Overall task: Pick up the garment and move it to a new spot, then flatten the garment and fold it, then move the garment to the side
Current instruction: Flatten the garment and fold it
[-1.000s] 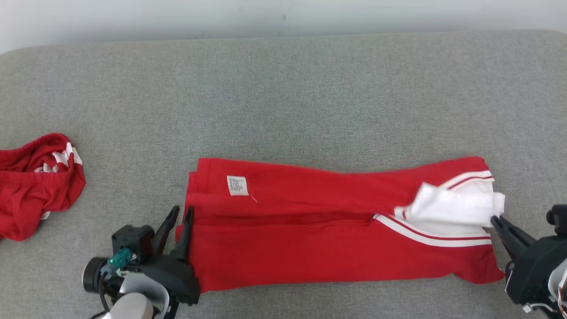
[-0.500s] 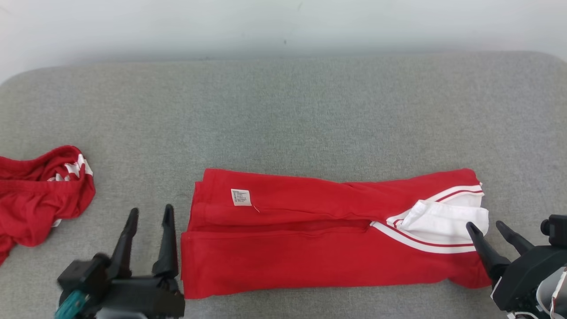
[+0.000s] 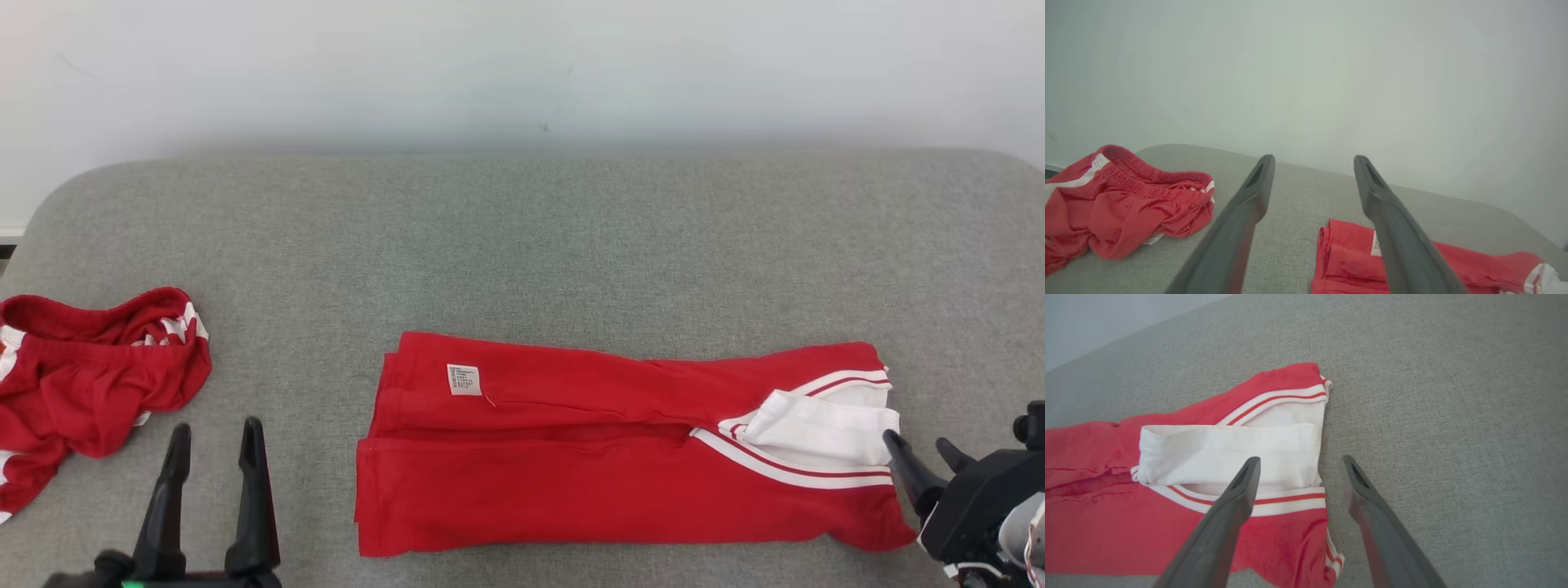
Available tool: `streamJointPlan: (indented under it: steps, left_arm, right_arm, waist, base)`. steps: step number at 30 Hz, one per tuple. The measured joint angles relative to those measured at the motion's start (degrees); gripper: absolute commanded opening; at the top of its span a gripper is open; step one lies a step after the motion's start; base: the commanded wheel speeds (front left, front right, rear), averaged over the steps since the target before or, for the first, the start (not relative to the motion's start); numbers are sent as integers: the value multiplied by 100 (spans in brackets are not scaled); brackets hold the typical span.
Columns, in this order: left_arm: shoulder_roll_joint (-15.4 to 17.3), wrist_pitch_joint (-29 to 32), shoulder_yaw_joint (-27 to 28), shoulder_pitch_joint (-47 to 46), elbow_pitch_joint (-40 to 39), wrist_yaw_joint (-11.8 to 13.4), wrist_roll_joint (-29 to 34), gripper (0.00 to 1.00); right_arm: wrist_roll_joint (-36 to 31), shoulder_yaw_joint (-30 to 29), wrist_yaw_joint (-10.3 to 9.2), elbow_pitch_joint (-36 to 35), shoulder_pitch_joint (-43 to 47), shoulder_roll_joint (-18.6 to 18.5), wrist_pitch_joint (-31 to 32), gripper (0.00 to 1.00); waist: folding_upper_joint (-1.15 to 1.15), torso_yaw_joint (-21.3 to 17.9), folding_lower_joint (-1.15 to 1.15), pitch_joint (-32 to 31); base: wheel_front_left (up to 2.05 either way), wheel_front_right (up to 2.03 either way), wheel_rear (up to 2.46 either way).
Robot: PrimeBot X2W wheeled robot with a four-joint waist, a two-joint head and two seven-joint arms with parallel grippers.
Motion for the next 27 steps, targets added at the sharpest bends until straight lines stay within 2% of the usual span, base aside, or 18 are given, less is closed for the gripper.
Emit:
streamJointPlan:
  steps: [8,21,26,27]
  left_arm:
    - [-3,0,0,216,-13,-41,64,100]
    - [-4,0,-168,124,166,-51,29,100]
    - [-3,0,-156,51,178,-57,-8,100]
    - [-3,0,-154,41,178,-68,-8,100]
  right_arm:
    - [-282,-338,0,731,-530,202,259,100]
    - [-719,-435,0,1986,-1269,347,356,100]
    - [-792,-424,-19,2192,-1445,367,632,100]
    - [-809,-404,-23,2199,-1467,363,691,76]
  waist:
    - [0,41,1,53]
    - [0,283,1,318]
    - [0,391,0,392]
    - [0,408,0,406]
  base:
    - [0,0,0]
    - [0,0,0]
    - [0,0,0]
    - [0,0,0]
